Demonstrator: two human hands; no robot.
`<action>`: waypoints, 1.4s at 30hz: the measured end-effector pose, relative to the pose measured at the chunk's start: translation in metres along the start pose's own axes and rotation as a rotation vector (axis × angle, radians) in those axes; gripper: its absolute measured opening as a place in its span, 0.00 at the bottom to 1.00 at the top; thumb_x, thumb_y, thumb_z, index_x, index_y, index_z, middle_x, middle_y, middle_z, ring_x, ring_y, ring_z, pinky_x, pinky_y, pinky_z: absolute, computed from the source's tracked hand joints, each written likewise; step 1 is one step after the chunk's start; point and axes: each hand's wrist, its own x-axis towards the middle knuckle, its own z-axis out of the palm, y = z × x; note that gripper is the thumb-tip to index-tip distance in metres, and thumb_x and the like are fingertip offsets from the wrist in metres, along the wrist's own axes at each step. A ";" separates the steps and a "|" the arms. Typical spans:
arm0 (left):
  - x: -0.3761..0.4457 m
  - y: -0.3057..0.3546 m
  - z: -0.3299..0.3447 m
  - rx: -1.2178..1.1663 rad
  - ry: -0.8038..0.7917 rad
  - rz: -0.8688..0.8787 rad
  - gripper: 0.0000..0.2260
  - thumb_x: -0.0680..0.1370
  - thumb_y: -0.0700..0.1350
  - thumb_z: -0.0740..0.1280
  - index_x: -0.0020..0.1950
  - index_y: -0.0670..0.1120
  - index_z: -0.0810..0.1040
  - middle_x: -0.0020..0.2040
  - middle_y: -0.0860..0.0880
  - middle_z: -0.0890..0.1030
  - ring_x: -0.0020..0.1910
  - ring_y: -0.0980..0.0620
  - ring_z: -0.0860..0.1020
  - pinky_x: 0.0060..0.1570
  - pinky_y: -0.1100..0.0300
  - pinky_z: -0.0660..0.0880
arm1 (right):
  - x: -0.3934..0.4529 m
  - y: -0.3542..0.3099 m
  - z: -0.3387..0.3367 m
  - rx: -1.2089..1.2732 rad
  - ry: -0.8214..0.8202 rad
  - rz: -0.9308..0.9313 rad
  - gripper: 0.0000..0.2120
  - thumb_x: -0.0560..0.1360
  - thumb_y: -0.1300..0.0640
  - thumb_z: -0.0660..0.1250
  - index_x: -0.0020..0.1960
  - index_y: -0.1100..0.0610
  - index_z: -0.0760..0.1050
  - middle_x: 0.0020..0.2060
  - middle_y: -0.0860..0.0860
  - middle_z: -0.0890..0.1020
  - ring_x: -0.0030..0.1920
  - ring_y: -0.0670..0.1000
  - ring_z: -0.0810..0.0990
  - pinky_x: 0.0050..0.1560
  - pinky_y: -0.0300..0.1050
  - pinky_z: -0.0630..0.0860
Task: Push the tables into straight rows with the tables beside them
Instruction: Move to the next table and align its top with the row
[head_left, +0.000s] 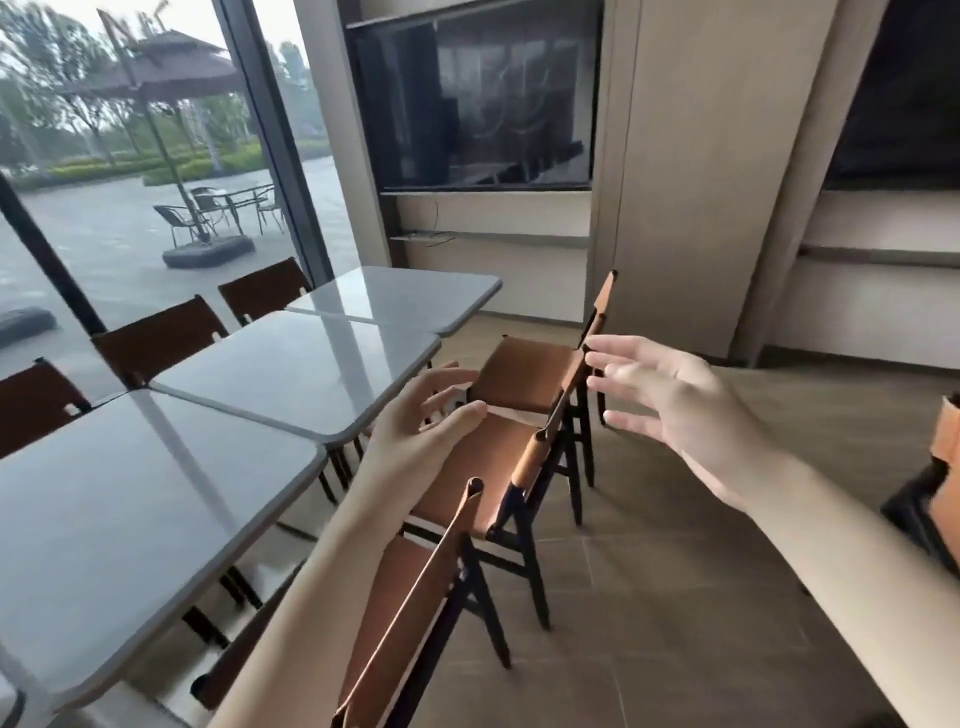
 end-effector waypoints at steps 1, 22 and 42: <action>0.011 0.002 0.016 0.000 -0.015 -0.001 0.12 0.76 0.51 0.74 0.59 0.59 0.82 0.65 0.57 0.81 0.66 0.61 0.77 0.56 0.68 0.74 | 0.003 0.000 -0.018 0.007 0.021 -0.003 0.14 0.83 0.57 0.61 0.64 0.45 0.80 0.63 0.45 0.81 0.63 0.44 0.81 0.67 0.54 0.76; 0.358 -0.057 0.133 -0.051 -0.182 -0.017 0.09 0.81 0.47 0.67 0.58 0.59 0.82 0.50 0.58 0.86 0.50 0.60 0.83 0.42 0.74 0.74 | 0.315 0.026 -0.154 0.117 0.255 -0.039 0.13 0.83 0.58 0.62 0.62 0.48 0.82 0.62 0.47 0.83 0.62 0.46 0.82 0.67 0.55 0.77; 0.680 -0.113 0.304 -0.100 -0.281 0.052 0.11 0.76 0.56 0.66 0.56 0.61 0.83 0.54 0.58 0.85 0.59 0.57 0.81 0.69 0.44 0.73 | 0.576 0.065 -0.341 0.065 0.410 -0.019 0.12 0.83 0.58 0.63 0.59 0.49 0.83 0.61 0.48 0.84 0.61 0.47 0.83 0.65 0.55 0.78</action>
